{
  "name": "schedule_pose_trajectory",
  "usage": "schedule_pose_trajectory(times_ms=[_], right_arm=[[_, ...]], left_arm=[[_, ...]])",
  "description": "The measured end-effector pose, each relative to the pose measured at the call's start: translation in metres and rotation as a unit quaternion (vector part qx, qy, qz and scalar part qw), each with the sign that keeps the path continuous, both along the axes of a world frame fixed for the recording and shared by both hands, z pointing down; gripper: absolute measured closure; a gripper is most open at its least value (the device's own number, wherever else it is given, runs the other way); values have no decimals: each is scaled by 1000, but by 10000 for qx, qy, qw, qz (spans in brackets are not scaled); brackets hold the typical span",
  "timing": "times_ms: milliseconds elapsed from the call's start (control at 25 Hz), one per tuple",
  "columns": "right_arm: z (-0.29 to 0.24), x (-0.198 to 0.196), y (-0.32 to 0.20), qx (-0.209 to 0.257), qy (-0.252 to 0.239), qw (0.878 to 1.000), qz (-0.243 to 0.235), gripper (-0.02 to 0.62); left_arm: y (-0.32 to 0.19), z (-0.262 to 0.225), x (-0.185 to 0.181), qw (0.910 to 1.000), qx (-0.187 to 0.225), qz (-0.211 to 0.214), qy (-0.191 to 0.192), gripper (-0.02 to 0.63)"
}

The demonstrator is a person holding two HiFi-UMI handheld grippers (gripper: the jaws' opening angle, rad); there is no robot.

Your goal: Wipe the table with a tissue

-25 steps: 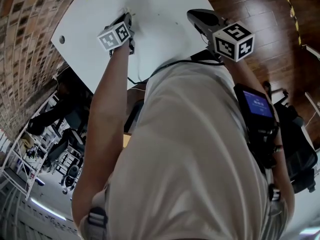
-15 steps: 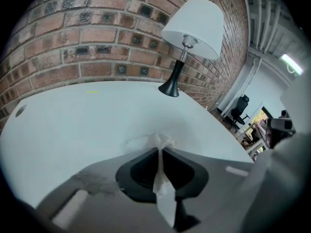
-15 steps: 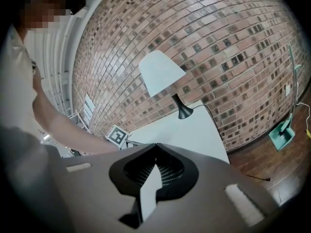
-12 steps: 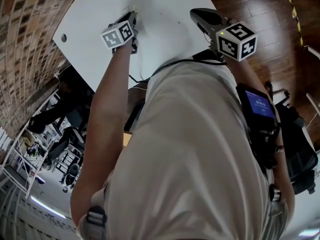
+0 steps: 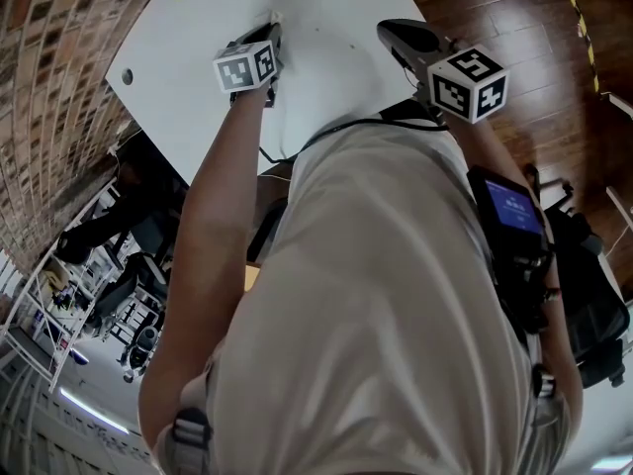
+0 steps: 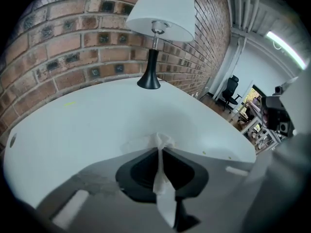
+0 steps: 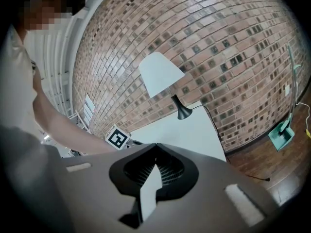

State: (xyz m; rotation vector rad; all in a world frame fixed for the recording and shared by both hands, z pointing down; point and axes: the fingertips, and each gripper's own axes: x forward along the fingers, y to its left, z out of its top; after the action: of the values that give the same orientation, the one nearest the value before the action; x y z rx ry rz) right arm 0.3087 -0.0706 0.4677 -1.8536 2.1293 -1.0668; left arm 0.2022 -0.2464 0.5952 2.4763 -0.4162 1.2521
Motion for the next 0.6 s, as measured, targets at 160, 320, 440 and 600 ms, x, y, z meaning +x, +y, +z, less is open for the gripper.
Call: schedule_pose_trajectory(times_ms=[160,320,440,600], right_arm=[[1,1,0,14,-23,10000,-20,588],[1,1,4,8,-51,10000,-52,588],[0,-1,4,19,-82,9999,-71,588],[-6,-6,-2,68,-93,9999,-73,588]], left_arm=[[7,5,3,9996,-185,189,52,575],[36,4,10,9976,-550,414,90,575],[60,5,13,9945,-941,420,187,575],[83,0,6,9932,-984,295,555,574]])
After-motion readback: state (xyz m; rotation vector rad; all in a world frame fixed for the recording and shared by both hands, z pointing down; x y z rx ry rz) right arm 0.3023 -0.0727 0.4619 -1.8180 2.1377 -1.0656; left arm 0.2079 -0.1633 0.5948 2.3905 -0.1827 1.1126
